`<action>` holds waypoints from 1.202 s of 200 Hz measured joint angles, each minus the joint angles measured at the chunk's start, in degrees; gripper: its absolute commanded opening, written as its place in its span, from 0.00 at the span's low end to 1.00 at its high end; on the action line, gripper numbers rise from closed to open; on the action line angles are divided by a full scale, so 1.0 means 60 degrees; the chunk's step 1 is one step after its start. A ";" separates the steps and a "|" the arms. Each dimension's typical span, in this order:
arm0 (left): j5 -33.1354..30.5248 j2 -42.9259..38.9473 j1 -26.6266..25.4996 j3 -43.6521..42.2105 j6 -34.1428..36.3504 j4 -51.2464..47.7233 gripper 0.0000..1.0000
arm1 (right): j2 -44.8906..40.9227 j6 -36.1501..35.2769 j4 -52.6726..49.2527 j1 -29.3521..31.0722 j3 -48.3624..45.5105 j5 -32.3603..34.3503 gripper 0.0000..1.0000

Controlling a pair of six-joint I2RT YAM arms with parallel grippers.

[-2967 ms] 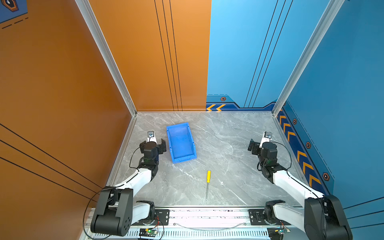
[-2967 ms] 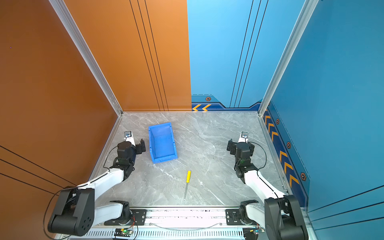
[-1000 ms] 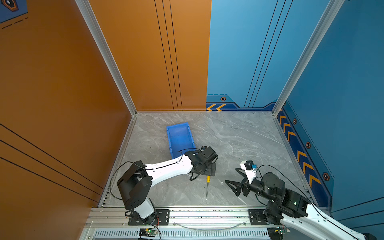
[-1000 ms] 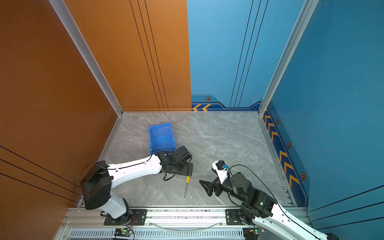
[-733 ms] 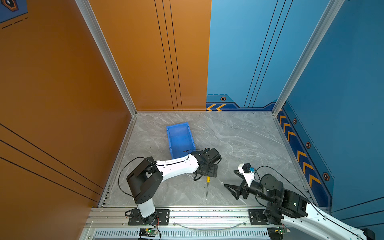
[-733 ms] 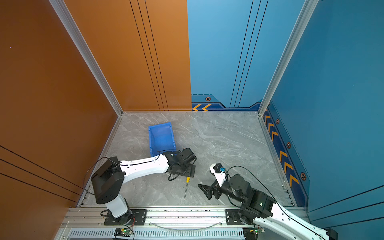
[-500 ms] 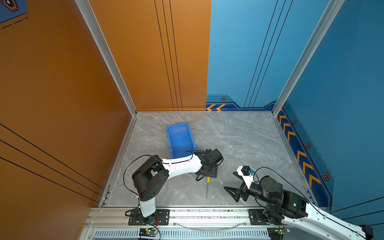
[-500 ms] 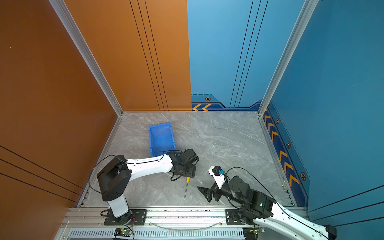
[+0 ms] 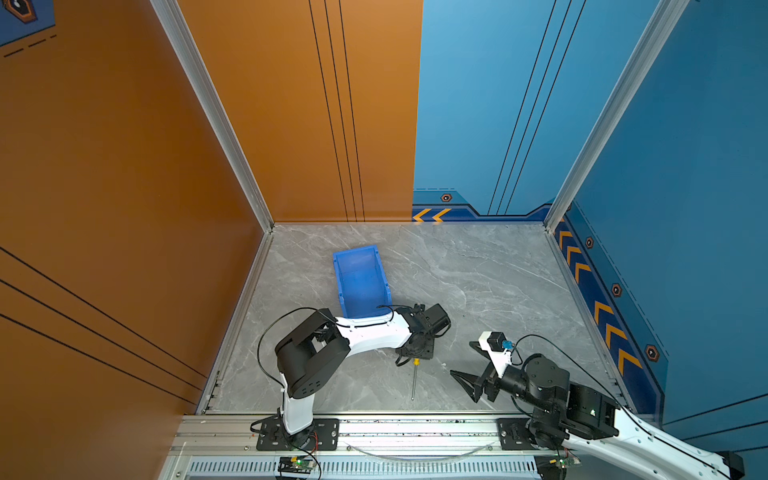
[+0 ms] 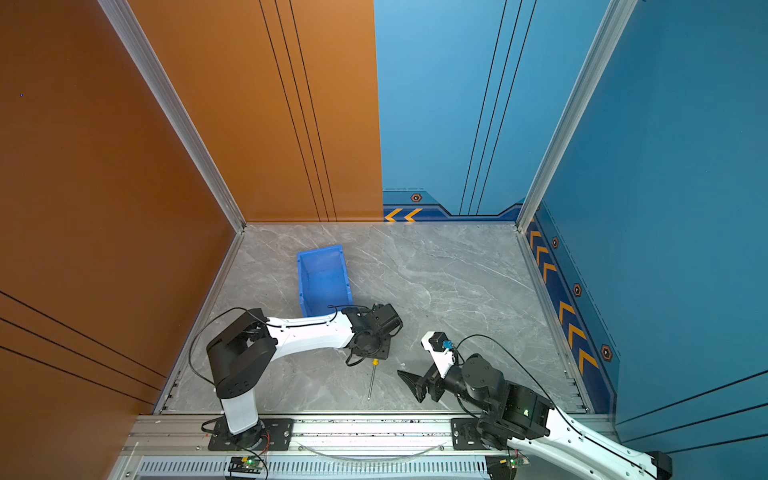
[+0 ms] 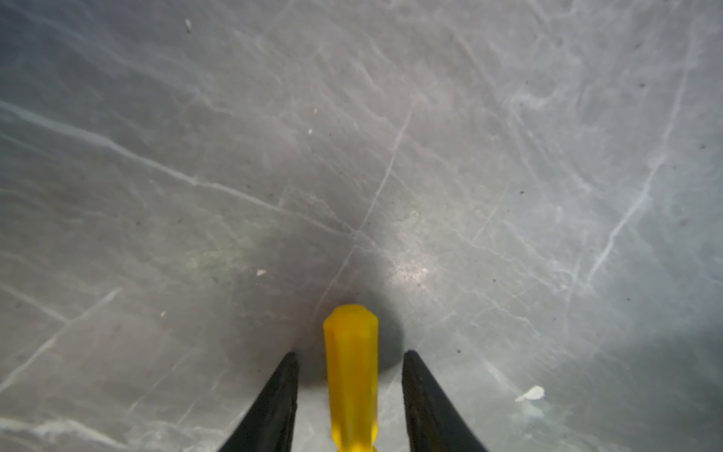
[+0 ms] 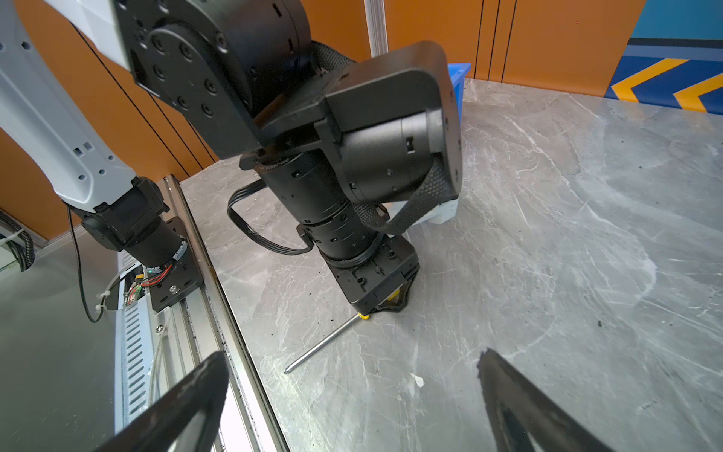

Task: Put the screwdriver in the bin
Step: 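Lower the left gripper and close it on the yellow screwdriver handle, then lift the screwdriver with the left gripper and carry it over the blue bin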

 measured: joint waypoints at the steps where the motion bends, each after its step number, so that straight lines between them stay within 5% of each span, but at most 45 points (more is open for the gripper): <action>1: 0.0004 0.0000 -0.0004 0.0000 -0.0004 0.0000 0.39 | -0.0007 0.0000 0.0000 0.0000 0.0000 0.0000 1.00; 116: -0.0073 0.0055 -0.0098 0.0036 -0.0044 -0.0040 0.05 | -0.0280 -0.0004 -0.0066 0.0044 -0.0058 0.0073 1.00; 240: -0.0466 -0.1126 0.0036 0.0044 0.0262 -0.0652 0.00 | -0.0186 -0.0004 0.0007 0.0044 -0.0080 0.0321 1.00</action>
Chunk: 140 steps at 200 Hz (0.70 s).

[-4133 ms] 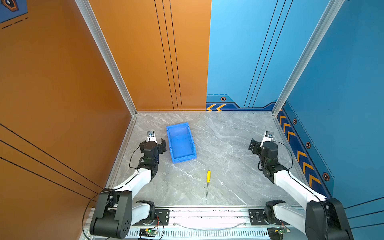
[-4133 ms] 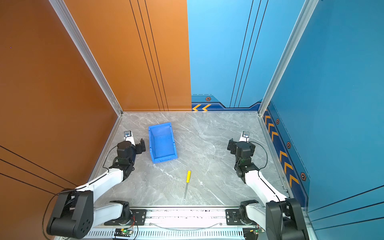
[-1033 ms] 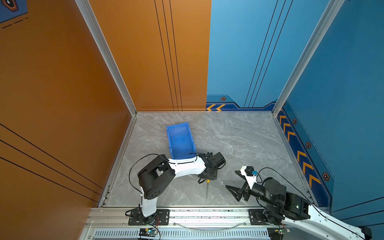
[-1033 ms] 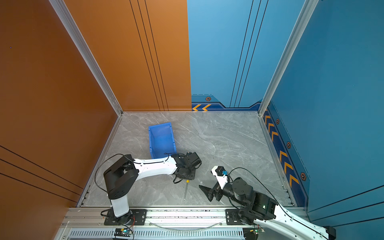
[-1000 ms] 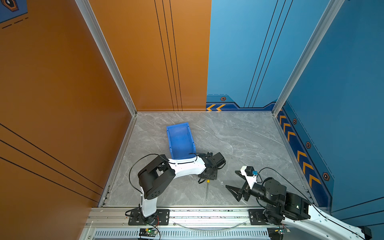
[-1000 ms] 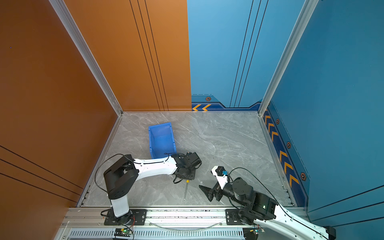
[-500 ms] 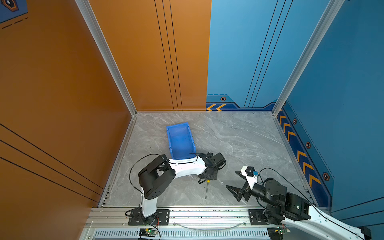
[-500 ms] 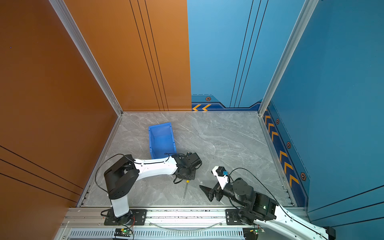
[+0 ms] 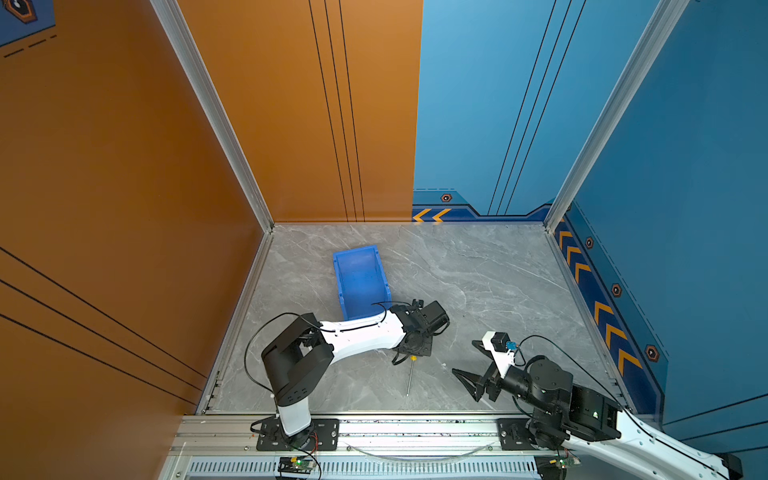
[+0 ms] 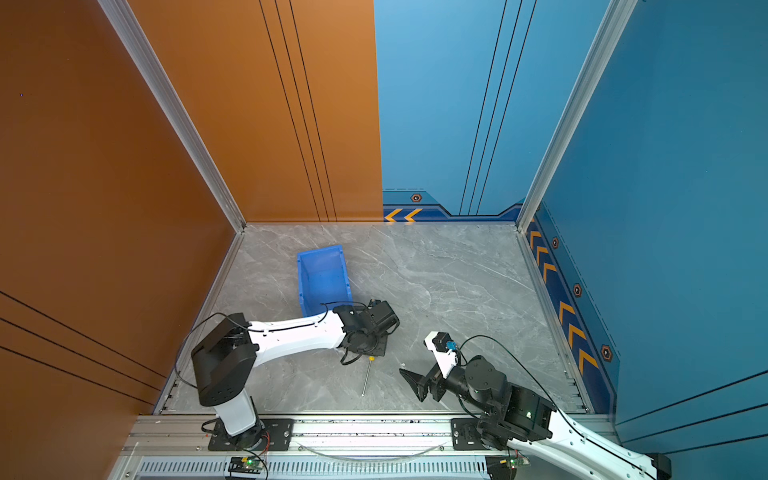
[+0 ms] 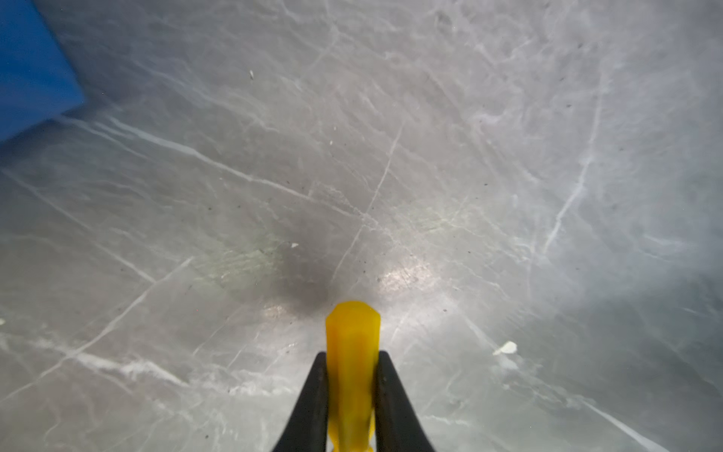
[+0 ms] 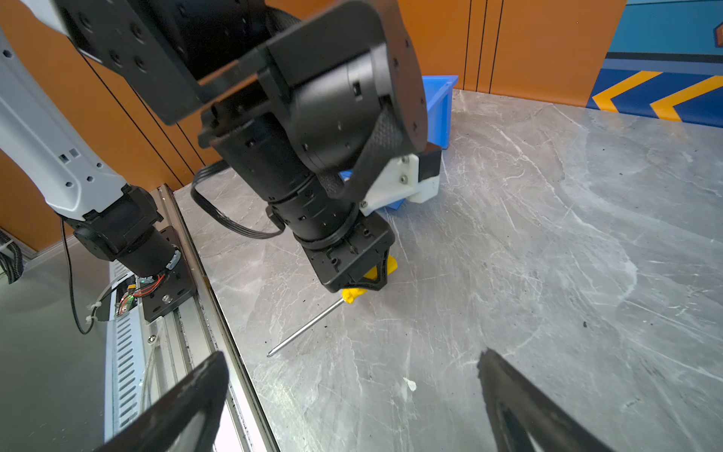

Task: Put the screwdriver in the bin
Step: 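Lift the screwdriver with the left gripper and carry it over the blue bin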

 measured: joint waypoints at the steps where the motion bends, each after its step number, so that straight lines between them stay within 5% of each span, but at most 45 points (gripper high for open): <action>1: -0.0004 -0.0040 0.0004 0.0000 0.0011 -0.0004 0.00 | 0.0011 0.0000 0.0000 0.0000 0.0000 0.0000 1.00; 65: -0.0353 -0.1974 0.0903 0.0011 0.0335 -0.0860 0.00 | 0.1698 -0.0193 0.1020 0.0000 0.0200 -0.0007 1.00; 140: -0.0353 -0.3071 0.3752 0.0597 0.1126 -0.1395 0.00 | 0.4747 -0.0900 0.2444 0.0000 0.1978 -0.0353 1.00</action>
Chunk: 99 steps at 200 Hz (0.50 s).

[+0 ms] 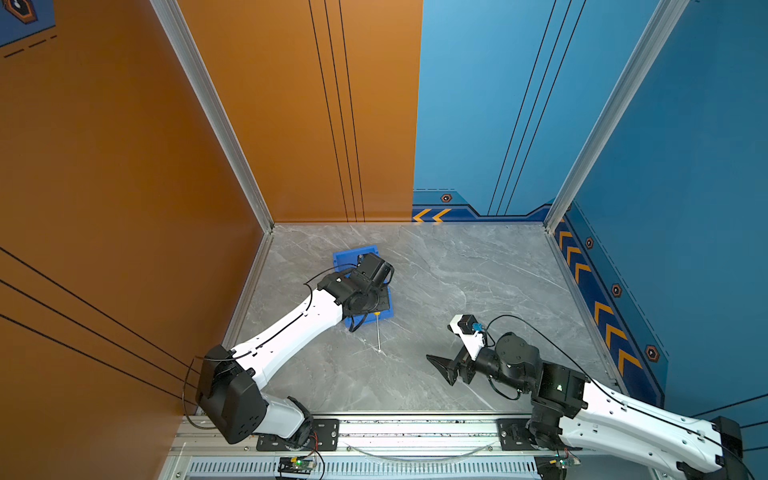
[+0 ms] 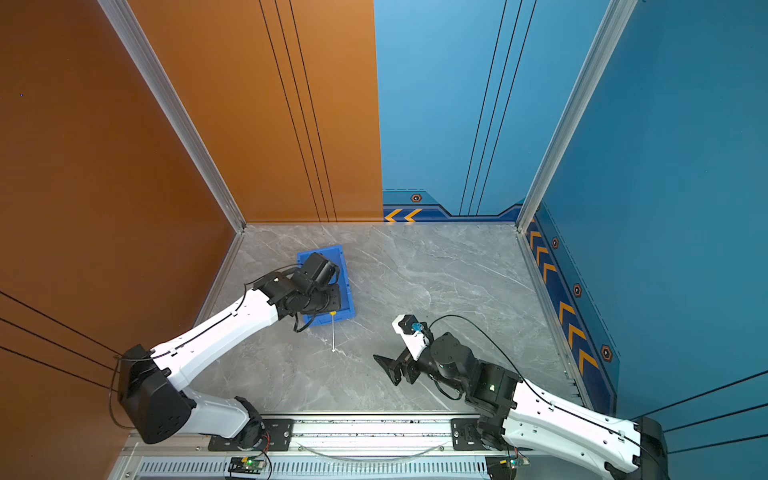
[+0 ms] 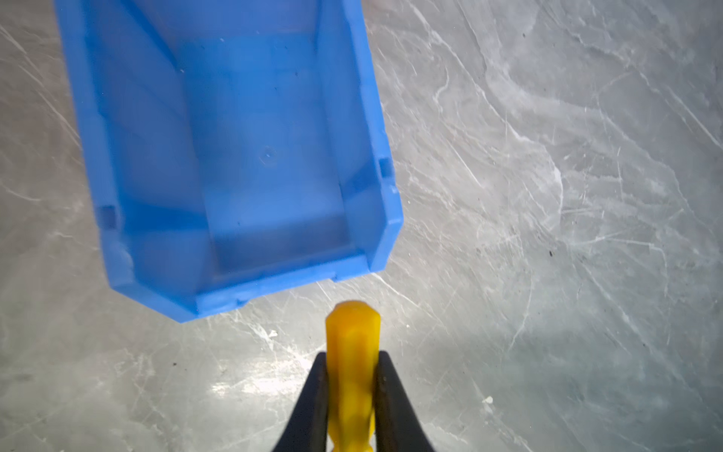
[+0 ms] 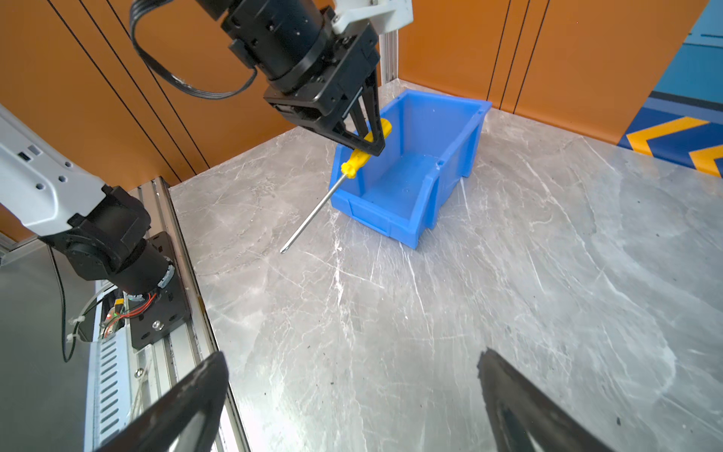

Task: Put the screwdriver in the bin
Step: 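Lift the screwdriver with the left gripper and carry it over the blue bin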

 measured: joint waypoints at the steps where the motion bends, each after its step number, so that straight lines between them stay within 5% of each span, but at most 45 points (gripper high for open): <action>1: 0.0000 0.0000 0.0025 0.0015 0.0011 -0.0004 0.00 | 0.0036 -0.0007 0.0007 0.0000 0.0018 -0.0007 1.00; 99: -0.0044 0.2295 0.2178 0.2014 0.0583 0.0036 0.00 | 0.2965 -0.0433 0.0765 -0.0189 0.2080 -0.0474 1.00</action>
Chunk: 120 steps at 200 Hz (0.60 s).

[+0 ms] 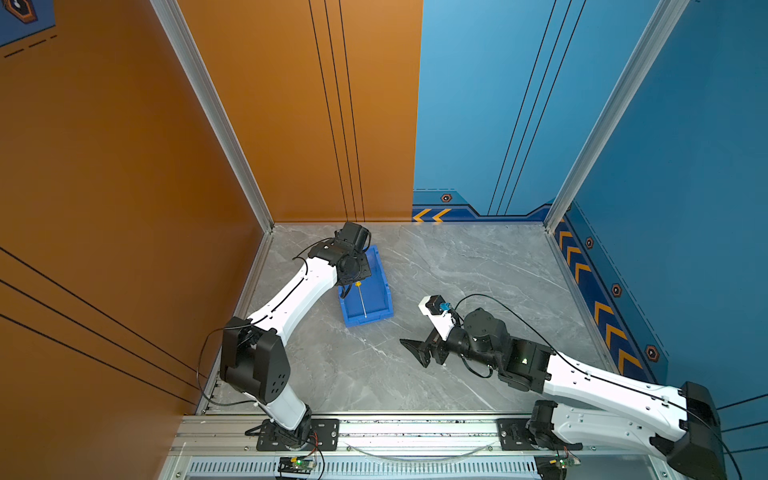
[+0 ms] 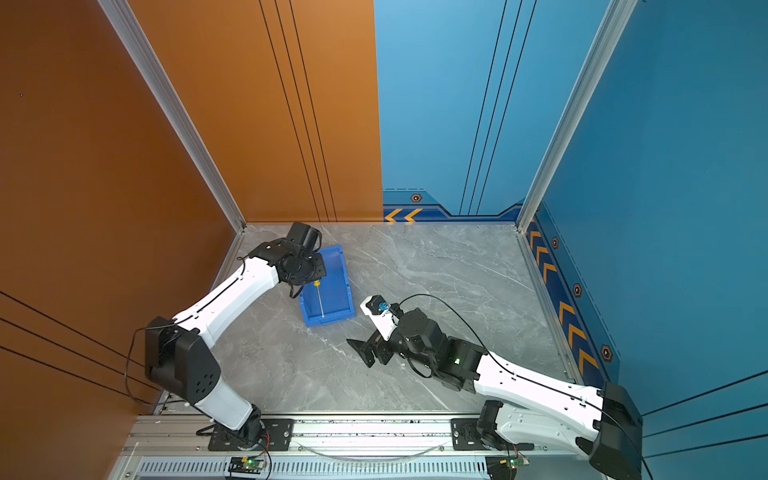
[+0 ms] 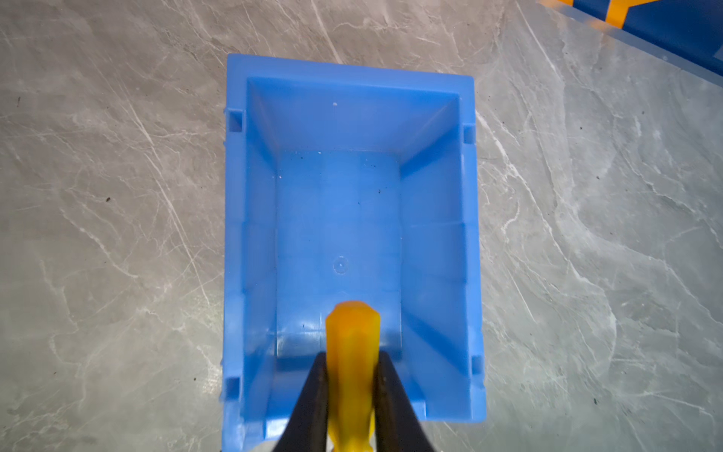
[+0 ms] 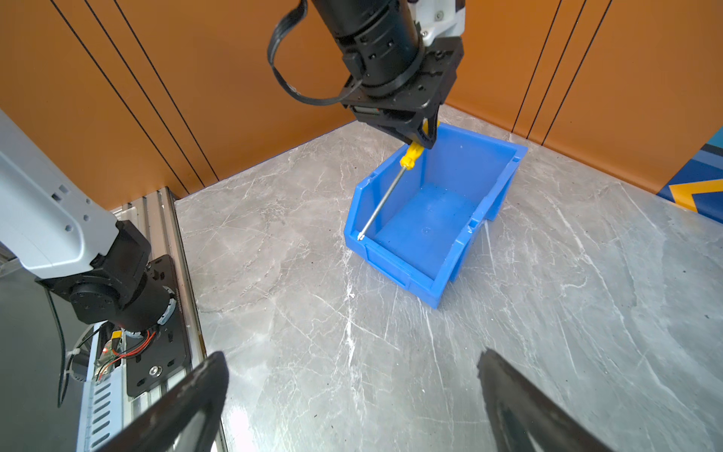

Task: Put the screwdriver in the bin
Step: 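Lift the screwdriver with the left gripper and carry it over the blue bin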

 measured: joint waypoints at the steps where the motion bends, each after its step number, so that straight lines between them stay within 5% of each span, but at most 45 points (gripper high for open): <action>1: 0.0000 0.0033 0.0007 0.0018 0.0000 0.0000 0.00 | 0.0015 0.0000 0.0000 -0.0004 0.0007 0.0000 1.00; 120: -0.0106 0.2998 0.0211 0.1829 0.0189 0.0197 0.00 | 0.0765 0.0004 0.0237 -0.0455 0.0364 -0.0087 1.00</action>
